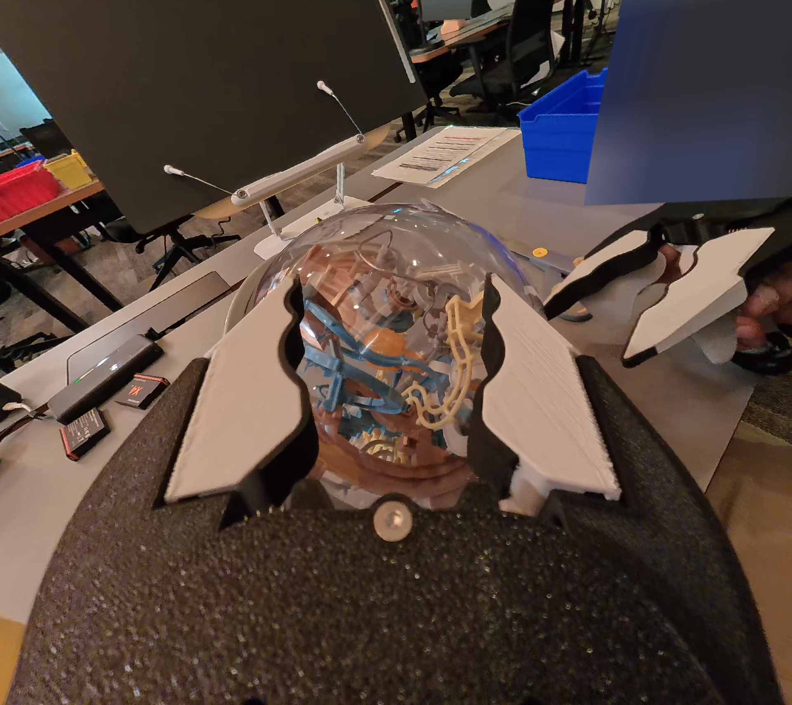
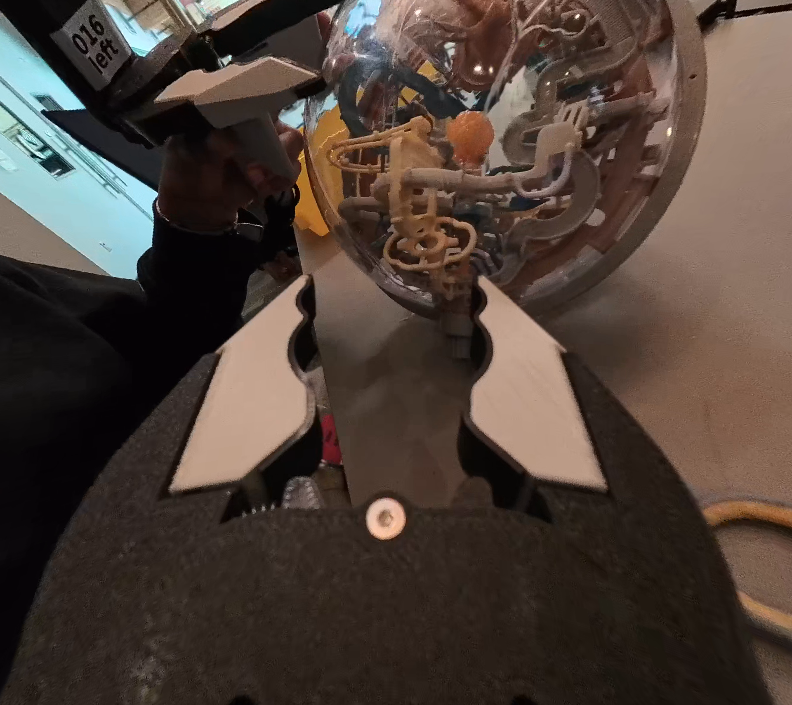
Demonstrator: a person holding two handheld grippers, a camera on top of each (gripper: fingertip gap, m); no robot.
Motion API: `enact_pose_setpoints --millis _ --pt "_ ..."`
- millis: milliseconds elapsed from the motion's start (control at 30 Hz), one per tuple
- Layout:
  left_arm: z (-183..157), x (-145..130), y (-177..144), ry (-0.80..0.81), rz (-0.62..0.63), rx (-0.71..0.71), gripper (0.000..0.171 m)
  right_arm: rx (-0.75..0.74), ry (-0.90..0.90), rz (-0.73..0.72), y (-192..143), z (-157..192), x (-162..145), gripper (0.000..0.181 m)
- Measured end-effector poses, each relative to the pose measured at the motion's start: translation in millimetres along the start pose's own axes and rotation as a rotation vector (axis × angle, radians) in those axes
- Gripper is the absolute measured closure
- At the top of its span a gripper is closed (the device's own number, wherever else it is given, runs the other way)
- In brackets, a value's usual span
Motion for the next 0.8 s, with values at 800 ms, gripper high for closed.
enact_pose_setpoints --millis 800 --pt "-7 0 -3 0.061 0.104 0.069 0.092 0.087 0.206 0.097 14 15 -6 0.099"
Point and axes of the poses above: each gripper's, where its closed fingertips meet, y out along the fingers, x out of its top, z = x × y across the jaws, the point moved 3 cm from there along -y, back along the fingers, and after that the axes turned 5 degrees about z, right-handed, at the moved point
